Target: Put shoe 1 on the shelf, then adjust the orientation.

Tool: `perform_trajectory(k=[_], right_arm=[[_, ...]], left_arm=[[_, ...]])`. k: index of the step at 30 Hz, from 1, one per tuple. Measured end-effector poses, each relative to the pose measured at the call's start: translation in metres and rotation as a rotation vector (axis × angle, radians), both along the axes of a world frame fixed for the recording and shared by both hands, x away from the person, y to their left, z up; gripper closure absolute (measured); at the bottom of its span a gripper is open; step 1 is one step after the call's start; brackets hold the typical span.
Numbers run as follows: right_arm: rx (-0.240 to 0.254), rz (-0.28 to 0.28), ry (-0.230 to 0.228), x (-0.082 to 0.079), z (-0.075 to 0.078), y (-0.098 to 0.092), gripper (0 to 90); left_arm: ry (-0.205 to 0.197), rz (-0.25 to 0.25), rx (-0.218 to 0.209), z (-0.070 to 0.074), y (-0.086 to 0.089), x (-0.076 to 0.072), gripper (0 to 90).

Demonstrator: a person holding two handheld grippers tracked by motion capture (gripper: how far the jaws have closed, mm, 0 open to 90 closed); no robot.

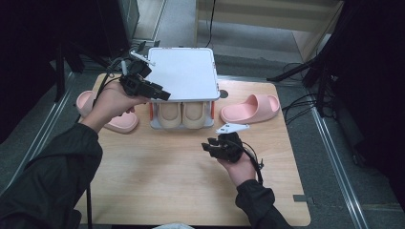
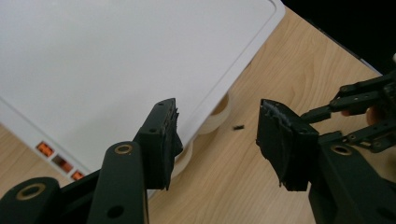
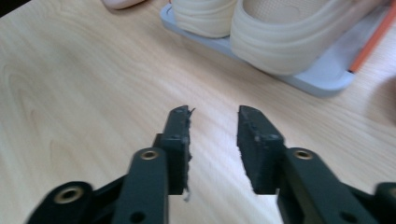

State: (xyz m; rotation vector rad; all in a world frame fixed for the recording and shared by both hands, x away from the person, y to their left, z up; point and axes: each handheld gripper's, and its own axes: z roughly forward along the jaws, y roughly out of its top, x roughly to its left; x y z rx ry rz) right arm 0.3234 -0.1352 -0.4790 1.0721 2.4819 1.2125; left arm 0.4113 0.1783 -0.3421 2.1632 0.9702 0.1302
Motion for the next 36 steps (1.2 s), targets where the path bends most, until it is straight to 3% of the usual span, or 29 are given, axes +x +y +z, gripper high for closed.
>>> perform_trajectory(k=[2, 9, 12, 18, 29, 33, 36], right_arm=[[0.011, 0.002, 0.013, -0.007, 0.002, -0.006, 60.7], [0.013, 0.066, 0.008, -0.024, 0.004, -0.025, 49.2], [0.003, 0.08, 0.074, -0.027, 0.002, -0.029, 46.4], [0.024, 0.099, 0.058, -0.029, 0.005, -0.031, 45.6], [0.06, 0.075, 0.078, -0.016, 0.002, -0.034, 46.1], [0.077, 0.064, 0.09, -0.016, 0.003, -0.032, 46.0], [0.075, 0.082, 0.072, -0.016, 0.004, -0.028, 46.1]], left_arm=[[-0.012, 0.017, -0.003, 0.001, 0.004, -0.007, 45.7], [0.028, 0.032, 0.002, -0.005, 0.021, -0.032, 43.1], [0.025, 0.059, -0.003, -0.01, 0.032, -0.043, 42.7], [0.022, 0.098, 0.017, -0.023, 0.05, -0.057, 43.1], [0.041, 0.135, 0.022, -0.05, 0.068, -0.066, 59.0], [0.028, 0.132, 0.038, -0.066, 0.077, -0.064, 72.2], [0.035, 0.165, 0.047, -0.081, 0.085, -0.062, 79.3]])
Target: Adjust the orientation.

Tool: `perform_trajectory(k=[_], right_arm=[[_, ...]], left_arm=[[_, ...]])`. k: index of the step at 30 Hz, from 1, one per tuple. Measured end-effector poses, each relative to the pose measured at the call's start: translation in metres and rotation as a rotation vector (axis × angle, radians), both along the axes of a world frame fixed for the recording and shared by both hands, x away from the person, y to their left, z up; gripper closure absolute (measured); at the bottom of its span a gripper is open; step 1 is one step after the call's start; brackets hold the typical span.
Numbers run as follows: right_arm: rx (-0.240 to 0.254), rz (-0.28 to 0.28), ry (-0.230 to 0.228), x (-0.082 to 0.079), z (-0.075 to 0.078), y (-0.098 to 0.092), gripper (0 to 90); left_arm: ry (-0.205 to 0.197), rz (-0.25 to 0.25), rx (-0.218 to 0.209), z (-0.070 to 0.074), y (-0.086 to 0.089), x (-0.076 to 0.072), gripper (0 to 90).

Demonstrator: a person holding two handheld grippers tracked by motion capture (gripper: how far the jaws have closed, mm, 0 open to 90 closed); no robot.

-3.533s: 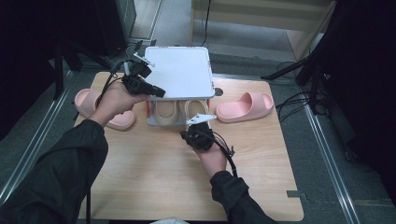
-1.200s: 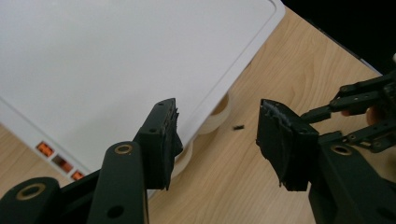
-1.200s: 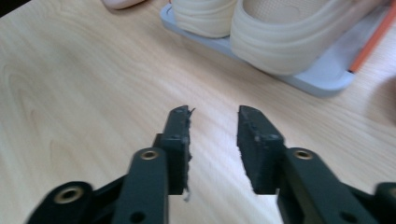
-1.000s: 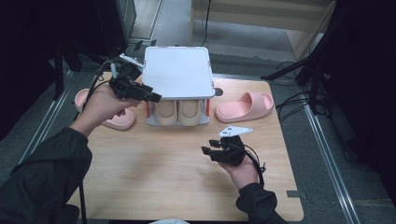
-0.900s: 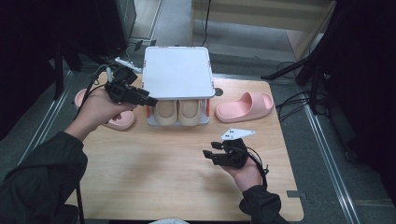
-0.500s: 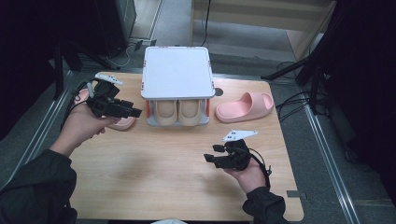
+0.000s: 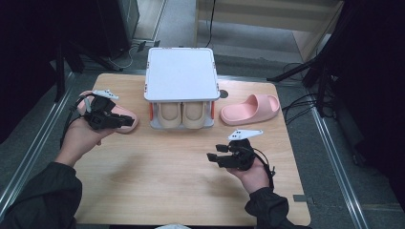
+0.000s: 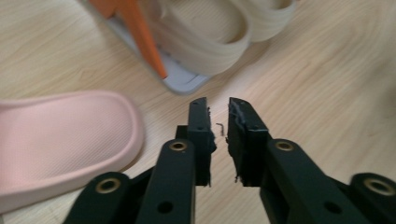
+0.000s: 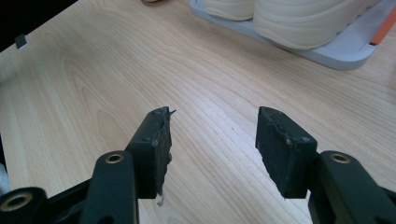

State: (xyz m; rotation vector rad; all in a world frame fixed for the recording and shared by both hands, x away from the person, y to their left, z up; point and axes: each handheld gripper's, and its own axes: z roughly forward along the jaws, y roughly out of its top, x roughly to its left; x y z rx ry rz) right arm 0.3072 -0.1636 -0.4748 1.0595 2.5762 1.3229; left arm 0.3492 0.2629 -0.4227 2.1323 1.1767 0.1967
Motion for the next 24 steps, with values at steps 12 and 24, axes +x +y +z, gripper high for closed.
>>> perform_trajectory(k=[12, 24], right_arm=[[-0.027, 0.047, -0.017, -0.001, 0.0, 0.015, 47.4], [-0.04, 0.042, -0.009, 0.0, -0.003, 0.013, 47.0]], left_arm=[[0.007, 0.217, -0.057, -0.046, 0.04, 0.015, 89.2], [0.028, 0.382, -0.065, -0.067, 0.077, 0.038, 89.1]])
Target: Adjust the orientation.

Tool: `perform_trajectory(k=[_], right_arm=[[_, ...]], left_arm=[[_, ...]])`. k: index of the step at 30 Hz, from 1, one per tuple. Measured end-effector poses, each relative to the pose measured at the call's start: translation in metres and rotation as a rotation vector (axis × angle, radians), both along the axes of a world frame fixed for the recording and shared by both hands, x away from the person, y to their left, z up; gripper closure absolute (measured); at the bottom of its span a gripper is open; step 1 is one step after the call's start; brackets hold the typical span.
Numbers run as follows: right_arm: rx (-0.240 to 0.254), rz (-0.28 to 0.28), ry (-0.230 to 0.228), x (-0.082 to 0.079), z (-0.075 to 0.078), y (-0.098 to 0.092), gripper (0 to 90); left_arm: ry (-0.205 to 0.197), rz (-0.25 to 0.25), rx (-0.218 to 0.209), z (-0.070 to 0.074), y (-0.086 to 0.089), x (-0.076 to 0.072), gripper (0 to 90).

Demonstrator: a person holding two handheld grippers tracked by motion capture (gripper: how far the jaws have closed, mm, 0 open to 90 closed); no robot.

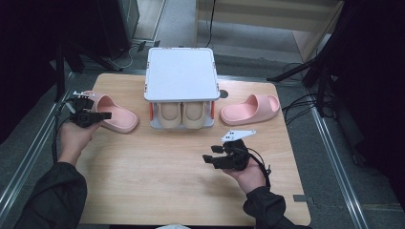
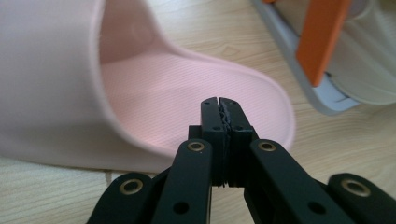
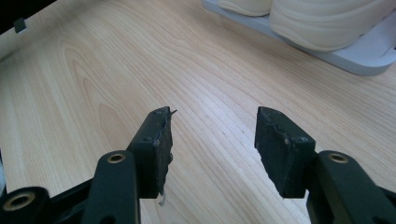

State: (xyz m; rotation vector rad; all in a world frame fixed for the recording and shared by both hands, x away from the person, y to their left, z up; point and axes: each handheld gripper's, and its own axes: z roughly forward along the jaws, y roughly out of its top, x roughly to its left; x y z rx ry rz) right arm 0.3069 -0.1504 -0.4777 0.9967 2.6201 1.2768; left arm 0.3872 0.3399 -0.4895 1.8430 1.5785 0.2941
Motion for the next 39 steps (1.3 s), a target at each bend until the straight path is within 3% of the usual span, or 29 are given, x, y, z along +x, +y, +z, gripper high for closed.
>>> perform_trajectory(k=[3, 7, 10, 16, 27, 31, 34, 36, 39], right_arm=[[0.0, -0.009, -0.001, -0.002, 0.0, -0.003, 47.0], [-0.006, -0.023, -0.003, -0.004, -0.001, -0.008, 46.8], [-0.011, -0.033, -0.009, -0.006, 0.0, -0.01, 46.6], [0.0, -0.05, 0.0, -0.005, 0.0, -0.014, 46.6], [-0.007, -0.04, -0.006, -0.004, 0.0, -0.013, 46.7], [-0.007, -0.042, -0.006, -0.003, 0.0, -0.013, 46.7], [-0.009, -0.038, -0.008, -0.002, 0.0, -0.012, 46.7], [-0.008, -0.039, -0.006, -0.002, 0.001, -0.011, 46.8], [-0.004, -0.034, -0.01, 0.0, 0.001, -0.011, 46.7]], left_arm=[[0.018, 0.011, 0.035, -0.005, 0.001, 0.004, 89.2], [0.03, 0.037, 0.032, -0.011, 0.006, 0.007, 89.2], [0.049, 0.022, 0.02, -0.014, 0.009, 0.007, 88.9], [0.043, 0.032, 0.015, -0.015, 0.016, 0.004, 88.8], [0.054, 0.043, 0.055, -0.013, 0.027, -0.006, 88.4], [0.059, 0.049, 0.031, -0.011, 0.031, -0.009, 88.3], [0.048, 0.042, -0.039, -0.003, 0.032, -0.014, 77.1], [0.004, 0.045, -0.04, 0.007, 0.032, -0.021, 73.1], [-0.032, 0.078, -0.019, 0.013, 0.036, -0.028, 58.9]])
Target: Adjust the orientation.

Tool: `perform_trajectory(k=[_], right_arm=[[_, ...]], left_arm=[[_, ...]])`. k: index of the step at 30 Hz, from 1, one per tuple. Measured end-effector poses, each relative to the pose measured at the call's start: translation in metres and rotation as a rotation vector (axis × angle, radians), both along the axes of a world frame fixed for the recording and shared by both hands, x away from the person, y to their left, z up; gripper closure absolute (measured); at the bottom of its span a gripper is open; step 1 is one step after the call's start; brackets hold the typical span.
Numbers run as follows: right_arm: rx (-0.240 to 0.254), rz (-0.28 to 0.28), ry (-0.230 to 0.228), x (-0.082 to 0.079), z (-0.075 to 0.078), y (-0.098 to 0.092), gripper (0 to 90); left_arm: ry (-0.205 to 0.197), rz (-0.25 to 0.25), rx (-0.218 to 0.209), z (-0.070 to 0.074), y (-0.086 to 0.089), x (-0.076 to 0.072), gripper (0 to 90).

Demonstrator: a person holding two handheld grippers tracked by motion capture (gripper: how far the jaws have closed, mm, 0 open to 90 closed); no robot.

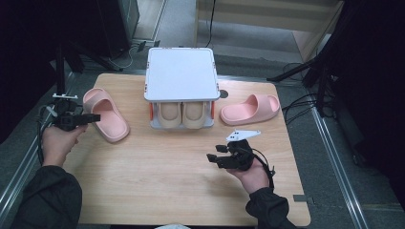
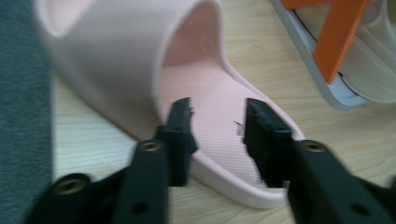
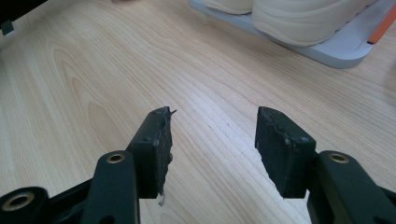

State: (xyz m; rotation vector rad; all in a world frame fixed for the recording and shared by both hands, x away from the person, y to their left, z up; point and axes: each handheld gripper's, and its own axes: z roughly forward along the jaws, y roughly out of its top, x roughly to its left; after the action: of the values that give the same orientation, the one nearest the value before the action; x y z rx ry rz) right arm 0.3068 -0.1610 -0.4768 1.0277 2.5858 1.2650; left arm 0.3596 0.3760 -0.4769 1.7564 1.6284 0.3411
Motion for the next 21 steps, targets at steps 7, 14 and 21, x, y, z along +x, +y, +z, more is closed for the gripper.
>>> perform_trajectory(k=[7, 14, 21], right_arm=[[-0.003, 0.016, 0.003, 0.004, 0.0, 0.005, 46.7], [-0.008, 0.032, 0.009, 0.006, -0.002, 0.009, 46.6], [-0.016, 0.021, 0.01, 0.005, -0.004, 0.005, 46.6]], left_arm=[[0.018, 0.043, 0.01, -0.015, 0.013, 0.002, 38.9], [0.033, 0.092, 0.003, -0.028, 0.017, 0.018, 38.0], [0.064, 0.121, -0.007, -0.034, 0.019, 0.029, 39.2]])
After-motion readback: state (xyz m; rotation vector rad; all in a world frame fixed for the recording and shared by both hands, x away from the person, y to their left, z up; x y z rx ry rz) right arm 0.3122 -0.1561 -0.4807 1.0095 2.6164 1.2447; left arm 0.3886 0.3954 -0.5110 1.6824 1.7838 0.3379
